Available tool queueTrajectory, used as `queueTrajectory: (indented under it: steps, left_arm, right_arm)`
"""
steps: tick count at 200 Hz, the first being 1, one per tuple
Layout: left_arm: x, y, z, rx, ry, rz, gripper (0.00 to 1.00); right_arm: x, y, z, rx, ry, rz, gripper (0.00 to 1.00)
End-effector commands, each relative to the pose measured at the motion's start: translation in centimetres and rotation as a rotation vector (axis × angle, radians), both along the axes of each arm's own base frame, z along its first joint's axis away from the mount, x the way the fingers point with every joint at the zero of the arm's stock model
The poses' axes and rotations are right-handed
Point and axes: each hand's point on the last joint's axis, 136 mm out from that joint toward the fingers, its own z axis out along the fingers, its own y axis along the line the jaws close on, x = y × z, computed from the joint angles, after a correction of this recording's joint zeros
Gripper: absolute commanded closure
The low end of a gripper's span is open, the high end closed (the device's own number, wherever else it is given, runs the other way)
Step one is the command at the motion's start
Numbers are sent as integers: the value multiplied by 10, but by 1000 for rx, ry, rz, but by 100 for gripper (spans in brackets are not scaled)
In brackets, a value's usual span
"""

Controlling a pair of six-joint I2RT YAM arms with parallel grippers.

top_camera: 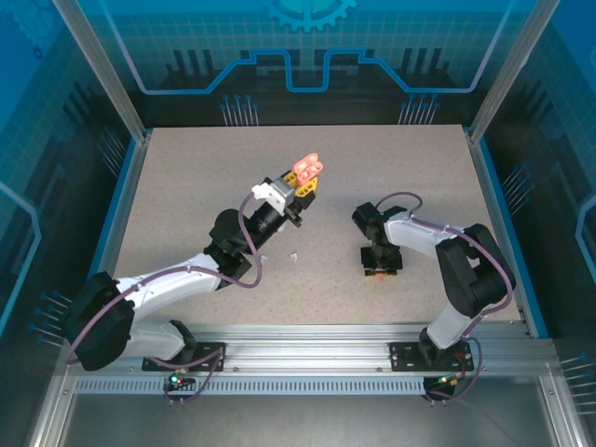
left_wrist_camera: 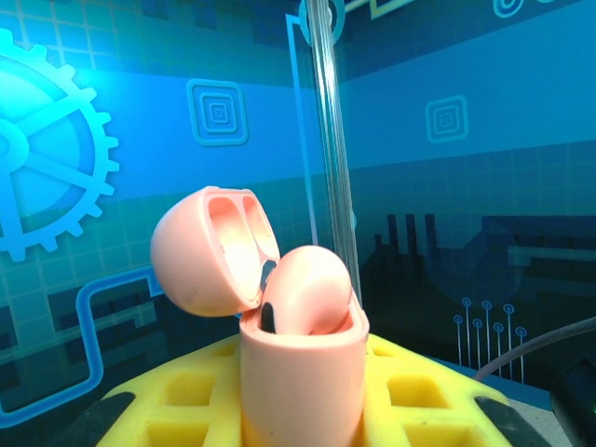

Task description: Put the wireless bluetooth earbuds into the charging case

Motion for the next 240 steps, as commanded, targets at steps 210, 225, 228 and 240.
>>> queueTrajectory:
  steps: [210,225,228,240]
  left_arm:
    - [0,-11,7,-2,-17,-41,100]
    - [1,-11,7,-3,-16,-40,100]
    - [0,-11,7,-4,-14,-41,100]
    - [1,-11,7,-3,-14,-40,100]
  right_arm:
    - [13,-13,-4,13,-30,-17,66]
    - [14,-13,-4,14,-31,-16,67]
    - [15,-13,-4,16,-31,-17,67]
    - [15,-13,-4,19,-29,-14,68]
